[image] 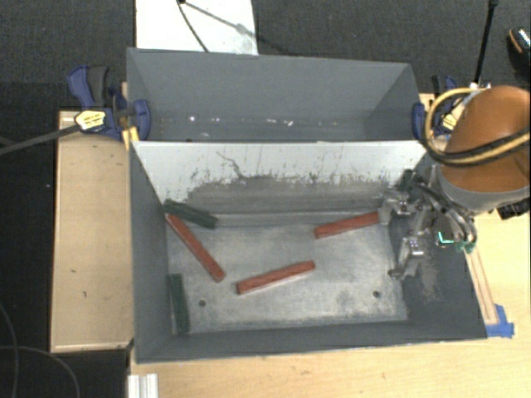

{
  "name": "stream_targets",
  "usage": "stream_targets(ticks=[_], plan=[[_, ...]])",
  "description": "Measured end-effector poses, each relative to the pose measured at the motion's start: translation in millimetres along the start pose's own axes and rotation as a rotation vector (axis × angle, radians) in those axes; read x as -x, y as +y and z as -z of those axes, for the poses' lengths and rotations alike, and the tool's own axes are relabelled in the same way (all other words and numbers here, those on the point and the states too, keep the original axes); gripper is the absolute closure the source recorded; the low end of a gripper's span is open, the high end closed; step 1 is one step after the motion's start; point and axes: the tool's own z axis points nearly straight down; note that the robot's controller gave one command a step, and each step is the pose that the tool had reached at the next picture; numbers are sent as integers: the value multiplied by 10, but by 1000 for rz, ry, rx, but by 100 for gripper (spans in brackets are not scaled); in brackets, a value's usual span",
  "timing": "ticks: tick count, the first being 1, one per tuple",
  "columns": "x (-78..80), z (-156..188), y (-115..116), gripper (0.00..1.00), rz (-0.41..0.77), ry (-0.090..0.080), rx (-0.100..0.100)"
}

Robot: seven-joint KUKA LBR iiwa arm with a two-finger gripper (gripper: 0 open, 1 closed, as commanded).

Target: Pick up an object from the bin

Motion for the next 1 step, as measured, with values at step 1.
stream_targets(ticks=[1], plan=[[601,-1193,185,0,19,-6,0]])
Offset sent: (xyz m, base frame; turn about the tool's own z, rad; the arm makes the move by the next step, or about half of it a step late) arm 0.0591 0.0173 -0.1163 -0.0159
